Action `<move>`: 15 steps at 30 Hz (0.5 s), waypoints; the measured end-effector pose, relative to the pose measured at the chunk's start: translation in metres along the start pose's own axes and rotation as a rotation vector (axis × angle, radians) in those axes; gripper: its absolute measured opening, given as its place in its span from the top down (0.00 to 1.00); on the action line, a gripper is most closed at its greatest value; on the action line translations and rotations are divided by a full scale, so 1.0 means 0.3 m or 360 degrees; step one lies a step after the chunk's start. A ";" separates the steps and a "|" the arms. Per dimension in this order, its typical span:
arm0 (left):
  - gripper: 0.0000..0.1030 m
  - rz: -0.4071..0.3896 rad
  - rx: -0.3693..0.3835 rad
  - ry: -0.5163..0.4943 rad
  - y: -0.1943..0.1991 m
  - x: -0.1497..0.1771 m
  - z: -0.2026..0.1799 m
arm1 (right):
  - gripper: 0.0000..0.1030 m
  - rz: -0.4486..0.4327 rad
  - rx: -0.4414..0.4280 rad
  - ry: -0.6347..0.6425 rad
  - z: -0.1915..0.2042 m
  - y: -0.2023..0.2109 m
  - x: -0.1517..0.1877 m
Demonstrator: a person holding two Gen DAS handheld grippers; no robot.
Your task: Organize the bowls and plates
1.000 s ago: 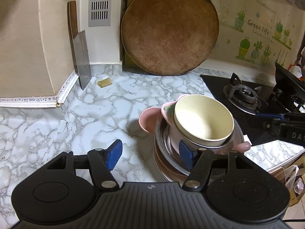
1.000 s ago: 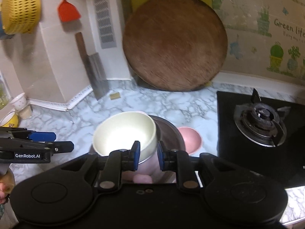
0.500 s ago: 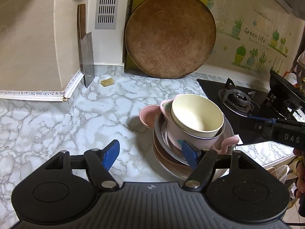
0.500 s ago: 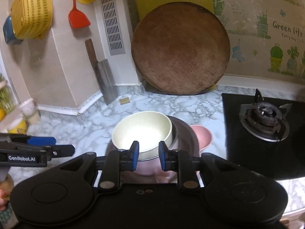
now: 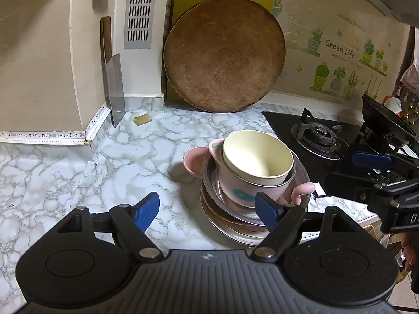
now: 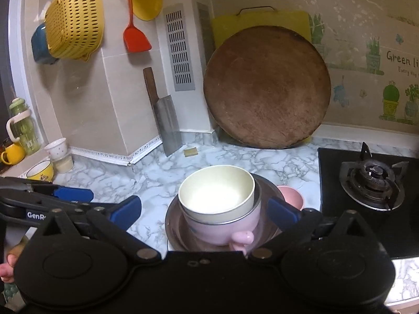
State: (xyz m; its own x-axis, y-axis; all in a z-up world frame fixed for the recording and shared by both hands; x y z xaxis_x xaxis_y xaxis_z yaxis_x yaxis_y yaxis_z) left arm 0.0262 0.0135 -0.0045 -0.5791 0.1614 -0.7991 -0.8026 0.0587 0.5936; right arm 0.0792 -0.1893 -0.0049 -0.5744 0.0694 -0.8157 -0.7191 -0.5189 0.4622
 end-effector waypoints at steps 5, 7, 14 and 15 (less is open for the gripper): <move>0.07 -0.0007 -0.0026 0.0031 0.013 0.011 -0.003 | 0.00 -0.0059 0.0051 0.0045 0.010 0.044 0.024; 0.02 -0.0029 -0.0025 0.0032 0.022 0.015 -0.007 | 0.00 -0.0077 0.0061 0.0031 0.007 0.057 0.027; 0.02 -0.0043 -0.0019 0.0027 0.039 0.021 -0.031 | 0.00 -0.0091 0.0069 -0.0012 0.005 0.086 0.044; 0.02 -0.0042 -0.0010 0.0027 0.040 0.023 -0.033 | 0.00 -0.0103 0.0070 -0.0014 0.006 0.090 0.047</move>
State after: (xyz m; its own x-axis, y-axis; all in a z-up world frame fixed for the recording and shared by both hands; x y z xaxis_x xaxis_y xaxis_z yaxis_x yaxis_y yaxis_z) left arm 0.0112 0.0055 -0.0037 -0.5601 0.1433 -0.8159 -0.8185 0.0565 0.5717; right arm 0.0509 -0.2007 -0.0033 -0.5293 0.1090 -0.8414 -0.7713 -0.4750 0.4236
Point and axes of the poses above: each gripper's, at about its wrist camera, not at the fingertips, and y roughly against the way its jaws point, z to its left, x to its underside, the point moved 1 cm from there along -y, roughly the way its jaws point, and after that the axes turned 15 degrees about -y, right-handed, at the moved point
